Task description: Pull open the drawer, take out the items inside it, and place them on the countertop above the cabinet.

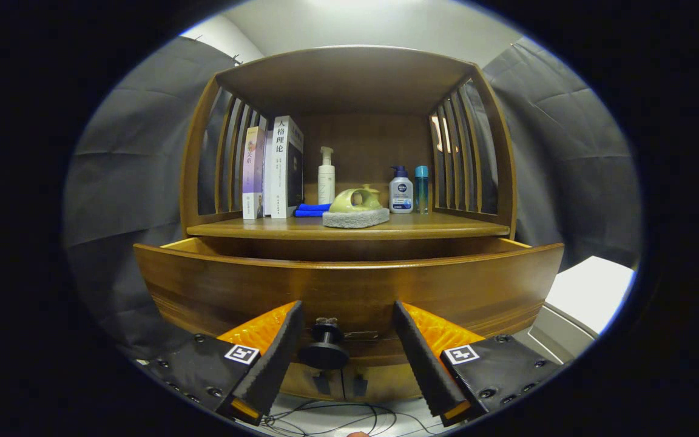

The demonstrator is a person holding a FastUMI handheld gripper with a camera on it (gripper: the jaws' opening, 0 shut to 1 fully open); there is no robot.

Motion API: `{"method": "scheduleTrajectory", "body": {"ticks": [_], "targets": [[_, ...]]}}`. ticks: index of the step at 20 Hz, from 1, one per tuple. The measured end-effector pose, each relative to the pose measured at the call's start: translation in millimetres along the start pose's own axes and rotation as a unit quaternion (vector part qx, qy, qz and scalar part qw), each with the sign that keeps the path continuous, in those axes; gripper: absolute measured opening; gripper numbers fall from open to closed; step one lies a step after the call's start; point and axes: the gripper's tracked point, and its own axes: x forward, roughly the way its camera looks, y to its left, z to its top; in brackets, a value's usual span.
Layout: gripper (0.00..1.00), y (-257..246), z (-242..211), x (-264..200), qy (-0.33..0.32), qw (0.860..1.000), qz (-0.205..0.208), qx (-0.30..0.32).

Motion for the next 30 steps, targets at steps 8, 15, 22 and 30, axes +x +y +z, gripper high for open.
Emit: {"method": "scheduleTrajectory", "body": {"ticks": [8, 15, 22, 30], "targets": [[0.95, 1.6, 7.9, 51.1, 0.003, 1.000, -0.007, -0.004], [0.95, 1.8, 12.3, 84.3, -0.001, 1.000, -0.010, -0.004], [0.98, 7.4, 10.3, 88.0, -0.012, 0.999, -0.018, -0.044], [0.98, 27.6, 55.7, 37.4, -0.061, 0.997, 0.000, -0.048]]}}
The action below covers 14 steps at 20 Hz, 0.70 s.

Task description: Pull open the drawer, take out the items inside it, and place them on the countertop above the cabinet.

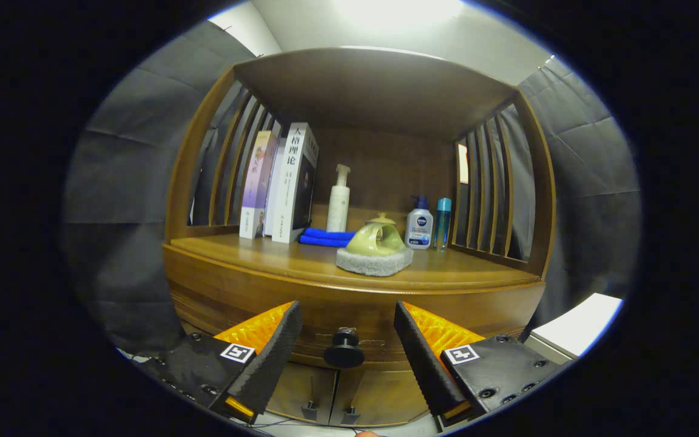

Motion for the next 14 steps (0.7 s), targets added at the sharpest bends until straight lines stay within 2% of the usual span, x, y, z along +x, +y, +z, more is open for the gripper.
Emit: {"method": "scheduleTrajectory", "body": {"ticks": [7, 14], "targets": [[0.98, -6.2, 46.3, -47.5, -0.016, 1.000, 0.016, 0.011], [0.98, -28.0, 65.6, -77.8, -0.022, 0.999, 0.002, 0.029]]}}
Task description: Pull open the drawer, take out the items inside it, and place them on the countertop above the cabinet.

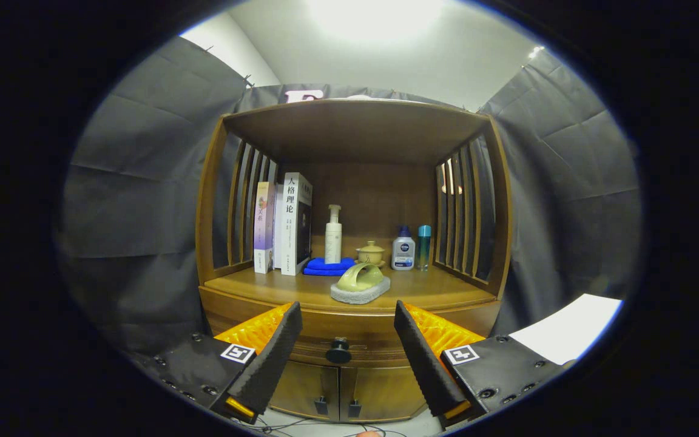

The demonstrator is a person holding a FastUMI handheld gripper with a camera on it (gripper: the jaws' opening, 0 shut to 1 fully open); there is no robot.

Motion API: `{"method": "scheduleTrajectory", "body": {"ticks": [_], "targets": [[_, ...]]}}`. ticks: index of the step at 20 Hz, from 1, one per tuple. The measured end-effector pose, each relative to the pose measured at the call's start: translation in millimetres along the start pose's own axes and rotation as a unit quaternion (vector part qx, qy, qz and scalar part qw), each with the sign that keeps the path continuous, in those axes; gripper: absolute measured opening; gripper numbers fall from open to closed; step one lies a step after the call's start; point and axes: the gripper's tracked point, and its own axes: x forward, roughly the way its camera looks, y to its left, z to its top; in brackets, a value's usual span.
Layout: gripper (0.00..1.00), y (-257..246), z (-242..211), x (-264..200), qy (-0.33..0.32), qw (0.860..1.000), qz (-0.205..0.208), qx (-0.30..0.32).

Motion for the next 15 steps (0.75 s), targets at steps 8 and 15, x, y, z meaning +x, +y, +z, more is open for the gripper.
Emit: {"method": "scheduleTrajectory", "body": {"ticks": [8, 15], "targets": [[0.98, -2.5, 5.0, -8.3, 0.004, 1.000, 0.008, 0.014], [0.98, -4.7, 3.1, -8.4, 0.008, 1.000, 0.008, 0.016]]}}
